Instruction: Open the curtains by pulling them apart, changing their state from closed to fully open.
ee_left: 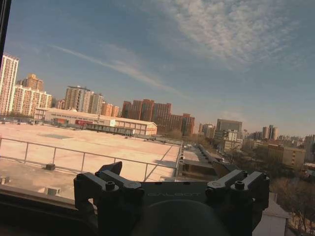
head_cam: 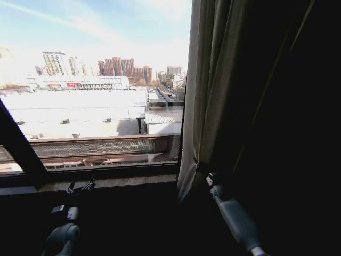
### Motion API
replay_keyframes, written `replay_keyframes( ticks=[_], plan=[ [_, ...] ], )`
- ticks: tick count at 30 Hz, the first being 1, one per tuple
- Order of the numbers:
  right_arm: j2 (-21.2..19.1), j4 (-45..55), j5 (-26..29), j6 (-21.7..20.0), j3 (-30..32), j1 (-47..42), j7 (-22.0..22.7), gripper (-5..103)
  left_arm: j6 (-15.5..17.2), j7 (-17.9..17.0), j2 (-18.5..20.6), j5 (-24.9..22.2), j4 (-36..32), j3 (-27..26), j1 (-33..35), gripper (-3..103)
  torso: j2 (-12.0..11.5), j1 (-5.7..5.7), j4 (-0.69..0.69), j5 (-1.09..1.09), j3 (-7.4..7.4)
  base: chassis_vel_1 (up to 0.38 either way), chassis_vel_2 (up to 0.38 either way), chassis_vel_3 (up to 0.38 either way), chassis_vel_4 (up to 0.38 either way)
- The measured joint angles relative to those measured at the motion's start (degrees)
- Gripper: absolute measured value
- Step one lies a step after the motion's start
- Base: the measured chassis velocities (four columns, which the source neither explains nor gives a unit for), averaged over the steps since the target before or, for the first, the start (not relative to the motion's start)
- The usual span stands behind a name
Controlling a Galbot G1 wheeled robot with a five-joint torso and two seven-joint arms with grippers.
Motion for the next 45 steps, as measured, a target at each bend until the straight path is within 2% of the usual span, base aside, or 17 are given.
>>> replay_keyframes(
  ticks=[6,12,19,28,34,39,42,45],
  plan=[
    [-0.1,-0.67,-1.36,0.41,-0.23,0.38,-0.36,1,0.0,0.03,0.0,0.0,-0.01,0.01,0.0,100,0.0,0.0,-0.01,0.03,0.0,-0.1,-0.124,0.114,0.111],
    [-0.61,-3.37,-2.93,-1.36,1.15,1.53,4.26,1,0.0,0.0,0.02,0.0,0.0,-0.02,0.0,100,0.0,0.0,0.08,-0.04,0.0,0.007,0.016,-0.006,-0.006],
    [-3.06,-7.95,-7.35,-2.73,7.18,3.12,9.95,1,0.0,0.0,0.02,0.0,-0.01,-0.02,0.0,100,0.0,0.0,-0.02,0.02,0.0,0.019,0.045,-0.017,-0.021],
    [-5.61,-8.03,-8.95,-4.64,11.1,2.03,13.15,1,0.0,0.0,0.01,0.0,-0.01,-0.01,0.0,100,0.0,0.0,0.01,-0.01,0.0,0.0,0.0,0.0,0.0],
    [-5.49,-6.92,-8.78,-4.68,11.27,1.03,13.17,1,0.0,0.0,0.01,0.0,-0.01,0.0,0.0,100,0.0,0.01,0.01,0.0,0.0,0.0,0.0,0.0,0.0],
    [-5.57,-2.87,-3.95,-4.44,8.79,-1.67,9.61,4,0.0,0.0,0.01,0.0,0.0,0.0,0.0,100,0.0,0.0,0.01,0.01,0.0,0.0,0.0,0.0,0.0],
    [-5.99,0.97,-1.45,-3.28,6.99,-4.67,4.65,20,0.0,0.0,0.01,0.0,-0.01,0.0,0.0,100,0.0,0.0,0.03,-0.01,0.0,0.0,0.0,0.0,0.0],
    [-6.4,3.14,-0.09,-3.5,6.48,-6.61,3.08,25,0.0,0.0,0.01,0.0,-0.01,0.0,0.0,100,0.0,0.01,0.02,0.02,0.0,0.0,0.0,0.0,0.0]
  ],
)
